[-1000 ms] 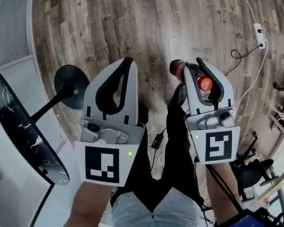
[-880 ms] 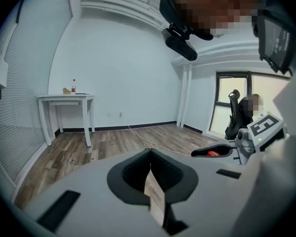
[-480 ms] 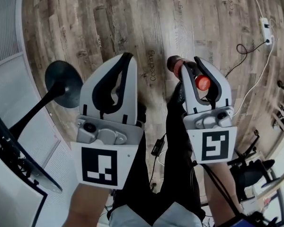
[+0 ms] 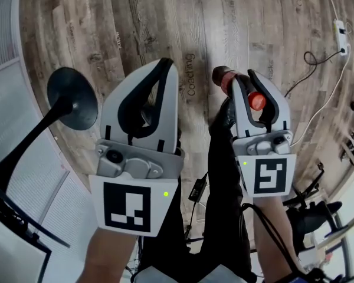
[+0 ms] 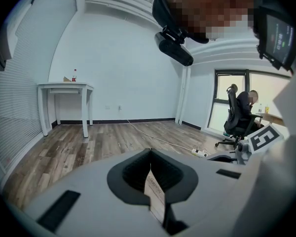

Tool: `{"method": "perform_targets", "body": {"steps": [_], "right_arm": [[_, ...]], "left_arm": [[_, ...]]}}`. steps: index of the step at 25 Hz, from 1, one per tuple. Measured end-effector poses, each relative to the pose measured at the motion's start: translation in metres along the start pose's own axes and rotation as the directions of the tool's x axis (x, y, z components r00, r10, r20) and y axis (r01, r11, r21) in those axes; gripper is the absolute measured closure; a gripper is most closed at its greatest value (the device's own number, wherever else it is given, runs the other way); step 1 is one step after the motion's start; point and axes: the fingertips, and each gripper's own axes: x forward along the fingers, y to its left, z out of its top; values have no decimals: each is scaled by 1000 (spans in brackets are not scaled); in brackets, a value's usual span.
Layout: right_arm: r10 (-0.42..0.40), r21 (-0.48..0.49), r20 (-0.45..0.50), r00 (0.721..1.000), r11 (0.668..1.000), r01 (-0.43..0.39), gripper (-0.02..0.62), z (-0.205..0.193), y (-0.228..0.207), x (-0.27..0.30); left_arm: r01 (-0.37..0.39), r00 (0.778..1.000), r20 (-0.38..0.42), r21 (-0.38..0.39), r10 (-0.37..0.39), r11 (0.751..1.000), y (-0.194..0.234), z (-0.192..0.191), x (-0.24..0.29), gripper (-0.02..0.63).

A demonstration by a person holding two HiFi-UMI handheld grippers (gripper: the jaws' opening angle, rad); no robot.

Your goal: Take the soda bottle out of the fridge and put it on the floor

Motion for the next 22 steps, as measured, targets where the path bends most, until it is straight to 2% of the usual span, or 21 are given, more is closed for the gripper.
{"method": "perform_targets", "body": {"steps": [8, 12, 16, 22], "right_arm": [[15, 27, -81, 997, 1000, -12, 494, -55, 1, 9], [-16, 18, -69, 997, 1000, 17, 494, -67, -3, 19], [2, 20, -131, 991, 1000, 1, 494, -92, 1, 21], [-14, 21, -160, 987, 1000, 17, 494, -117, -3, 29]], "left_arm": [[11, 1000, -24, 11, -11, 1000, 2, -36, 13, 589], [21, 999, -37, 3, -21, 1000, 4, -52, 15, 589], [26, 999, -43, -3, -26, 1000, 7, -64, 19, 589], [43, 998, -53, -11, -44, 999, 8, -80, 26, 589]]}}
